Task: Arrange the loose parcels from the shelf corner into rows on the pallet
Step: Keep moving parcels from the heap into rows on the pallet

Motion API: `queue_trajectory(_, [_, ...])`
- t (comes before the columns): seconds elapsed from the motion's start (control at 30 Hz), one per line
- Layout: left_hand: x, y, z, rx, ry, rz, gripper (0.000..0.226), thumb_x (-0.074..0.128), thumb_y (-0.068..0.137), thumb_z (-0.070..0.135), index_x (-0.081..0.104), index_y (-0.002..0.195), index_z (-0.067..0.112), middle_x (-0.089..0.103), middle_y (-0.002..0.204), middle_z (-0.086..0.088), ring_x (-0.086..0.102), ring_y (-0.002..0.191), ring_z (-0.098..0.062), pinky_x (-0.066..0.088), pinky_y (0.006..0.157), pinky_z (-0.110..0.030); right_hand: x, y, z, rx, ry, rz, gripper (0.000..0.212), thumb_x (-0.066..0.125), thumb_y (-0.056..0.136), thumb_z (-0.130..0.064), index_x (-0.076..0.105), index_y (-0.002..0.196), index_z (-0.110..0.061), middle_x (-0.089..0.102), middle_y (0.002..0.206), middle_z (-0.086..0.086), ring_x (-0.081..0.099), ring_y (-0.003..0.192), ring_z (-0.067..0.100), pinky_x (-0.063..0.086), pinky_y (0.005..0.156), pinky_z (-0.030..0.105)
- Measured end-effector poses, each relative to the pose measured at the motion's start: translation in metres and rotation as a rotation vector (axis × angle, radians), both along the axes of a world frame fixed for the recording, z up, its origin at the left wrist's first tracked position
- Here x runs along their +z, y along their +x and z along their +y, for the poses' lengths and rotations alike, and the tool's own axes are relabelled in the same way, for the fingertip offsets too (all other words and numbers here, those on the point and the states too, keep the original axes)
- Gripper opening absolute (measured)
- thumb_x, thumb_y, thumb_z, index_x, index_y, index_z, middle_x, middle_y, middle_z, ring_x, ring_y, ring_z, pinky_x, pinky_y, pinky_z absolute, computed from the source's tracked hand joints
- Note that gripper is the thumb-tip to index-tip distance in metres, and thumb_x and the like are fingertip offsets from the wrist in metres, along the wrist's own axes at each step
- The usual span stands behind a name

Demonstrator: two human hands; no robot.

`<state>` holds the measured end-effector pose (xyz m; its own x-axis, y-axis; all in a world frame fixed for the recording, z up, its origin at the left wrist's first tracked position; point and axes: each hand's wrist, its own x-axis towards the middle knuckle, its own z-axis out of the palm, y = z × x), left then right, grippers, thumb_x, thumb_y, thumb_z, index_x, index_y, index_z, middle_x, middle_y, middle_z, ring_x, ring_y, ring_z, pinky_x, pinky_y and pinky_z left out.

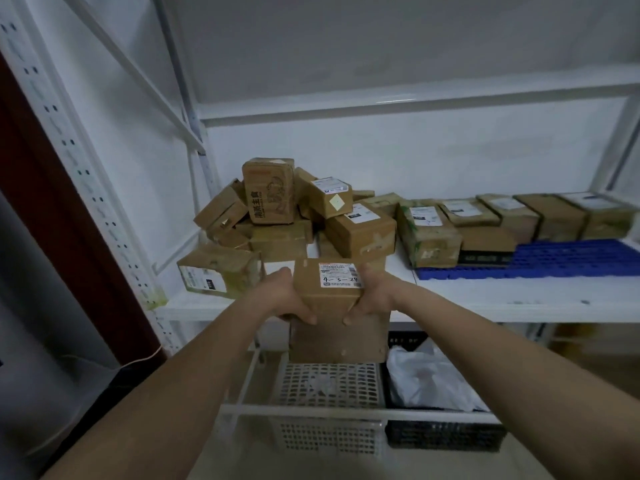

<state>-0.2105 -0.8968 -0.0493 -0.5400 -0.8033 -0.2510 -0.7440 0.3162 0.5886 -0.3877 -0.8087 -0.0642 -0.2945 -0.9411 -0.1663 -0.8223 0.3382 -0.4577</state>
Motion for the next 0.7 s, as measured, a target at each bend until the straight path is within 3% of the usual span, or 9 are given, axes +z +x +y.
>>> queue_trajectory(0.23, [0.005, -0.059, 0.028, -0.149, 0.027, 0.036, 0.055, 0.093, 0.050, 0.013, 0.054, 0.088, 0.022, 0.065, 0.096, -0.004, 0.066, 0.087, -0.019, 0.061, 0.069, -0.037, 0.007, -0.046, 0.055, -0.134, -0.001, -0.061, 0.107, 0.089, 0.059, -0.034, 0.025, 0.143, -0.017, 0.043, 0.142, 0.006, 0.041, 0.131, 0.027, 0.035, 0.108, 0.039])
queue_trajectory(0.37, [0.003, -0.103, 0.049, -0.228, 0.054, 0.053, 0.056, 0.092, 0.055, 0.012, 0.052, 0.094, 0.018, 0.062, 0.103, -0.006, 0.064, 0.091, -0.019, 0.061, 0.069, -0.035, 0.003, -0.081, 0.089, -0.267, -0.015, -0.067, 0.108, 0.090, 0.056, -0.034, 0.026, 0.141, -0.018, 0.045, 0.139, 0.009, 0.044, 0.127, 0.029, 0.040, 0.104, 0.040])
queue_trajectory(0.5, [-0.003, -0.152, 0.077, -0.263, 0.165, 0.157, 0.044, 0.086, 0.068, 0.027, 0.043, 0.082, 0.028, 0.053, 0.089, 0.009, 0.054, 0.078, -0.005, 0.050, 0.053, -0.020, -0.003, -0.117, 0.123, -0.394, 0.007, -0.034, 0.107, 0.090, 0.055, -0.038, 0.027, 0.138, -0.020, 0.040, 0.137, 0.013, 0.044, 0.125, 0.031, 0.041, 0.100, 0.040])
queue_trajectory(0.6, [-0.008, -0.188, 0.095, -0.233, 0.192, 0.236, 0.036, 0.078, 0.074, 0.044, 0.047, 0.083, 0.029, 0.059, 0.089, 0.008, 0.061, 0.083, -0.008, 0.054, 0.060, -0.024, -0.005, -0.145, 0.145, -0.462, -0.006, -0.015, 0.104, 0.090, 0.053, -0.039, 0.029, 0.136, -0.022, 0.039, 0.133, 0.013, 0.046, 0.119, 0.031, 0.042, 0.096, 0.039])
queue_trajectory(0.7, [-0.011, -0.223, 0.107, -0.221, 0.173, 0.269, 0.032, 0.073, 0.079, 0.047, 0.046, 0.082, 0.030, 0.059, 0.089, 0.008, 0.061, 0.086, -0.012, 0.054, 0.065, -0.028, -0.003, -0.173, 0.162, -0.497, -0.020, -0.016, 0.105, 0.090, 0.052, -0.039, 0.029, 0.137, -0.023, 0.040, 0.131, 0.013, 0.047, 0.118, 0.030, 0.041, 0.098, 0.039])
